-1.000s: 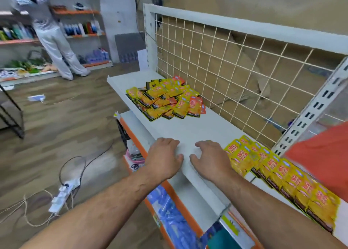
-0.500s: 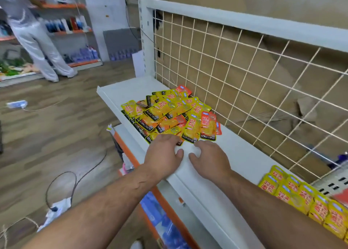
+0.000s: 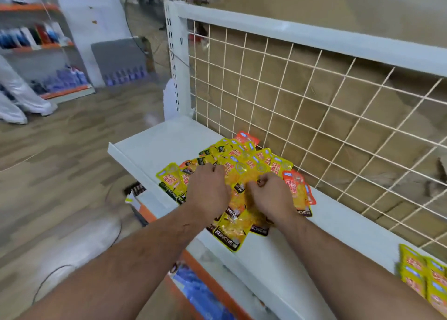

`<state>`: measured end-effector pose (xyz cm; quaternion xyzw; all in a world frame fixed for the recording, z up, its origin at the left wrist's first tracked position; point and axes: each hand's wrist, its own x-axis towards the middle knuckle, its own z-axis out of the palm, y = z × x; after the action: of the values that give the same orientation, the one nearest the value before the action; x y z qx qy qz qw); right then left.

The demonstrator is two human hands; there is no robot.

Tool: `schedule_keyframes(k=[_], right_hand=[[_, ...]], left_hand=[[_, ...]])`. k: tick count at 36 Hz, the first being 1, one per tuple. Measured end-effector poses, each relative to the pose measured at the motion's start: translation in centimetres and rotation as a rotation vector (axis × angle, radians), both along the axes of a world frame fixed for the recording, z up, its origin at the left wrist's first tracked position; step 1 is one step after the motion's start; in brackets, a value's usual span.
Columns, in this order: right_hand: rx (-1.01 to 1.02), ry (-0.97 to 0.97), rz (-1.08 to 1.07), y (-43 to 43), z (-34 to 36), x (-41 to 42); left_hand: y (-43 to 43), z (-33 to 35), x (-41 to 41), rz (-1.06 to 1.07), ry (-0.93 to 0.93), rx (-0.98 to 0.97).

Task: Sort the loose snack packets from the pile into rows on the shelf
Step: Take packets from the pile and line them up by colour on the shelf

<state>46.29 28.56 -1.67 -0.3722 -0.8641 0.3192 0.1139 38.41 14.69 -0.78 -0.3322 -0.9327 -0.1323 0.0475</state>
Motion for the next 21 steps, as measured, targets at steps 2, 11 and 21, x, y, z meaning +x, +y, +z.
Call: schedule_keyframes(k=[2,11,21], right_hand=[[-0.026,0.002,-0.047,0.1,0.0,-1.0],[-0.111,0.013,-0.172,0.3,0.1,-3.3],[-0.295,0.127,-0.233,0.9,0.5,-3.1]], left_hand=[[0.0,0.1,-0.6,-0.027,0.006,-0.039],[0.4,0.9,-2.5,-0.017,-0.138,-0.019],[0.8,1.5,-2.1,0.024,-0.216,0.056]])
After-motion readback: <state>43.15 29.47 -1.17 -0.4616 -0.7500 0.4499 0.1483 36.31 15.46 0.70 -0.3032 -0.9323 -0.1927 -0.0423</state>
